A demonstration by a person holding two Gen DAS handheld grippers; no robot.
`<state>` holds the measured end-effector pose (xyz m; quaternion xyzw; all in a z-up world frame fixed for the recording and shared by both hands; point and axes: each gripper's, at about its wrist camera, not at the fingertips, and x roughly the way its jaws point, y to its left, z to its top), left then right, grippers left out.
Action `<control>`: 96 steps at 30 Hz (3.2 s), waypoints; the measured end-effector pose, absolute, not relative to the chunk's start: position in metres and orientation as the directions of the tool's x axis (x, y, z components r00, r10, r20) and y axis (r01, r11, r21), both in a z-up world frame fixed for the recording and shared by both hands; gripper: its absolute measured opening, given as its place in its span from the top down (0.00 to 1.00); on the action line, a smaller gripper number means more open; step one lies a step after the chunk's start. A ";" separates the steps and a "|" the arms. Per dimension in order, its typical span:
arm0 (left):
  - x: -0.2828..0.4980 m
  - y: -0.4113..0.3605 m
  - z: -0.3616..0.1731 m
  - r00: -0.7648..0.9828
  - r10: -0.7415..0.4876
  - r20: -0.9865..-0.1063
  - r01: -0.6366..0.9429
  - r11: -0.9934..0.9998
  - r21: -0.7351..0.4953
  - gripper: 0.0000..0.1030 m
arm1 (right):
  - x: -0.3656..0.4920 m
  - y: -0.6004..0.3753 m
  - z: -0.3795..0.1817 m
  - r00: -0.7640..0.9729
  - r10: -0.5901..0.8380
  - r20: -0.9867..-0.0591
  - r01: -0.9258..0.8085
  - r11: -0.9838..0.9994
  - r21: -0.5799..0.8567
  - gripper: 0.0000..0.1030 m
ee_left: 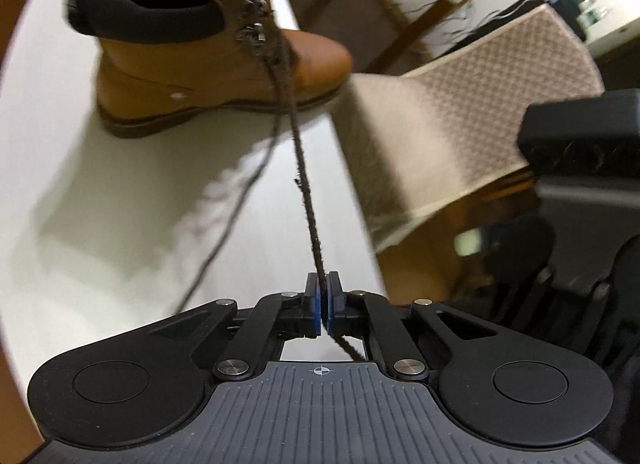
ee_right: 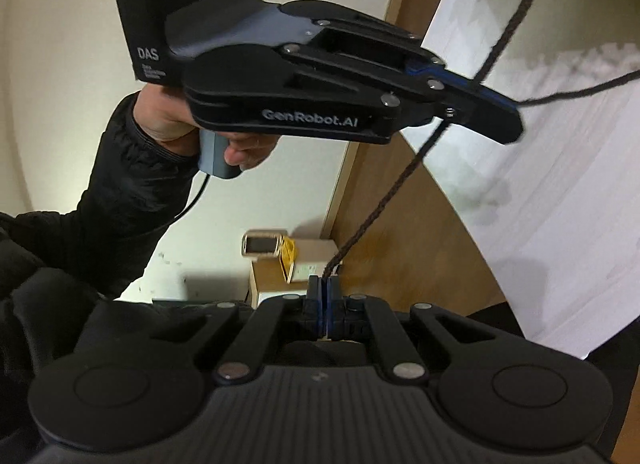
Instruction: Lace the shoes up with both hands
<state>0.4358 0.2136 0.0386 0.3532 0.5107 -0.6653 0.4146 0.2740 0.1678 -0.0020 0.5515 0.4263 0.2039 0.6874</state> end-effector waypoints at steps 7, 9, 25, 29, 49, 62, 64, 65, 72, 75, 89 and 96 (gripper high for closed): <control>0.481 0.210 0.022 -0.173 -0.172 -0.970 0.978 -0.143 -0.149 0.97 | 0.262 0.149 -0.008 0.582 0.575 -0.575 0.309 0.498 0.810 0.83; 0.493 0.205 0.017 -0.143 -0.154 -0.978 0.981 -0.153 -0.119 0.97 | 0.259 0.138 -0.010 0.593 0.451 -0.668 0.375 0.579 0.724 0.83; 0.553 0.224 0.020 -0.128 -0.099 -0.987 0.988 -0.103 -0.118 0.94 | 0.416 0.229 -0.042 0.523 0.136 -0.842 -0.172 0.984 0.052 0.80; 0.551 0.236 0.016 -0.153 -0.130 -0.980 0.987 -0.074 -0.145 0.94 | 0.446 0.233 -0.069 0.471 0.136 -0.871 -0.275 0.962 0.002 0.80; 0.577 0.271 0.008 -0.224 -0.154 -0.962 0.954 0.169 -0.249 0.85 | 0.339 0.166 -0.034 0.562 0.136 -0.816 0.331 0.867 0.372 0.98; 0.458 0.219 0.084 -0.471 -0.455 -0.756 0.879 -0.170 -0.445 0.82 | 0.211 0.107 -0.021 0.868 -0.098 -0.487 0.495 0.089 0.864 0.98; 0.440 0.208 0.092 -0.510 -0.475 -0.717 0.858 -0.223 -0.462 0.82 | 0.200 0.104 -0.021 0.881 -0.127 -0.457 0.463 0.026 0.886 0.98; 0.436 0.205 0.092 -0.515 -0.480 -0.710 0.856 -0.236 -0.461 0.82 | 0.197 0.104 -0.020 0.884 -0.139 -0.447 0.452 0.003 0.892 0.98; 0.387 0.183 0.098 -0.534 -0.461 -0.709 0.840 -0.383 -0.383 0.82 | 0.167 0.099 -0.013 0.889 -0.234 -0.394 0.367 -0.151 0.918 0.98; 0.374 0.178 0.096 -0.529 -0.450 -0.719 0.837 -0.416 -0.355 0.82 | 0.158 0.100 -0.013 0.895 -0.244 -0.373 0.334 -0.188 0.924 0.97; 0.366 0.200 0.103 -0.466 -0.432 -0.772 0.819 -0.541 -0.192 0.97 | 0.143 0.088 -0.013 0.894 -0.178 -0.412 0.387 -0.158 0.908 0.81; 0.349 0.230 0.114 -0.434 -0.482 -0.761 0.724 -0.689 0.023 0.96 | 0.143 0.082 -0.037 0.900 -0.102 -0.423 0.384 -0.274 0.882 0.78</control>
